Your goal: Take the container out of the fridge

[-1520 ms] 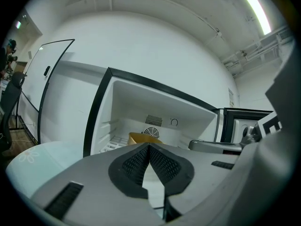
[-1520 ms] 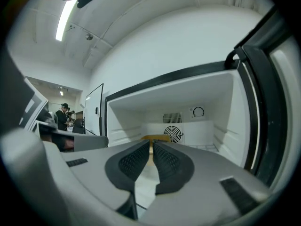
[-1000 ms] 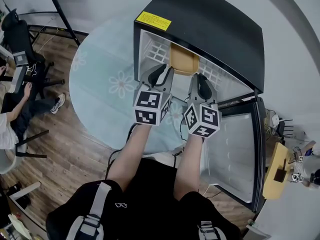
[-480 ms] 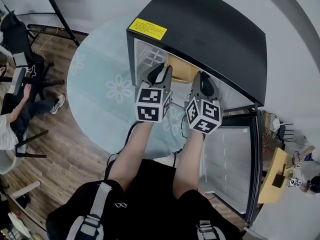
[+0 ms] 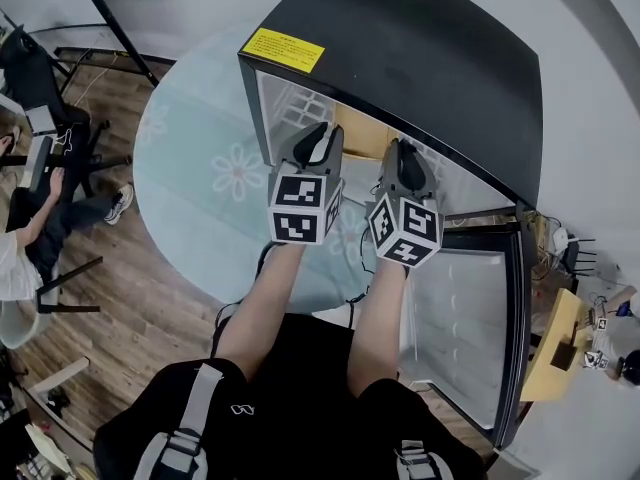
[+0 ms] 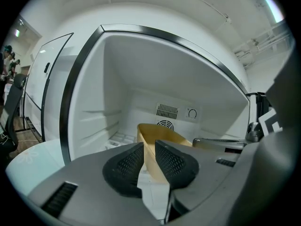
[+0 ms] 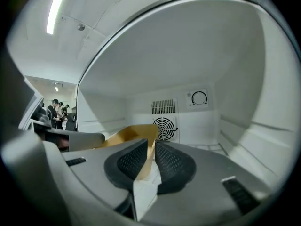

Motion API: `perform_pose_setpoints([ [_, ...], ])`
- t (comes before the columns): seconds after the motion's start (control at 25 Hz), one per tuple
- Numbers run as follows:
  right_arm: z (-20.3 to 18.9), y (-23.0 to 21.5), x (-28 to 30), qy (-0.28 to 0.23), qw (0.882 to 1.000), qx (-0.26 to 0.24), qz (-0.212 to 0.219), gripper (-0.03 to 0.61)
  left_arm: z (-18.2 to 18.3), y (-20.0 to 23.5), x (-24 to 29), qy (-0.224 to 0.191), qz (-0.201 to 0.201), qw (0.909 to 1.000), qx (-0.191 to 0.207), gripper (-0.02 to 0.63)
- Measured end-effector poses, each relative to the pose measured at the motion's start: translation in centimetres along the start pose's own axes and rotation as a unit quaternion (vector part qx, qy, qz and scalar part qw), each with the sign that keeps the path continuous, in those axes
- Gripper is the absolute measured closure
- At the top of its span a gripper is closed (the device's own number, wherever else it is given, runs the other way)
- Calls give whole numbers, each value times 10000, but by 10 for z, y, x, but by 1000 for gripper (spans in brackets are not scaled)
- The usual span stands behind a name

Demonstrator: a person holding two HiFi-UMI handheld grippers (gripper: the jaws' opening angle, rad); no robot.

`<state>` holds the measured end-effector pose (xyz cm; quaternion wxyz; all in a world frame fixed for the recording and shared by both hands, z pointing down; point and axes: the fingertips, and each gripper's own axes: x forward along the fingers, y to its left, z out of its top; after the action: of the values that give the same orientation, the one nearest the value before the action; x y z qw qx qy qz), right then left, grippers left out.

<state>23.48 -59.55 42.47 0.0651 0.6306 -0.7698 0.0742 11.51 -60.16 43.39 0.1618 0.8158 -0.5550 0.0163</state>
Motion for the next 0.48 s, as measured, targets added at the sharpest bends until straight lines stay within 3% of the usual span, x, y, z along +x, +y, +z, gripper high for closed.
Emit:
perform_pose_setpoints([
  [0.48,-17,15,-21,127,9998,102,119,523,-32,-6,-16,401,-170,9990,16,534],
])
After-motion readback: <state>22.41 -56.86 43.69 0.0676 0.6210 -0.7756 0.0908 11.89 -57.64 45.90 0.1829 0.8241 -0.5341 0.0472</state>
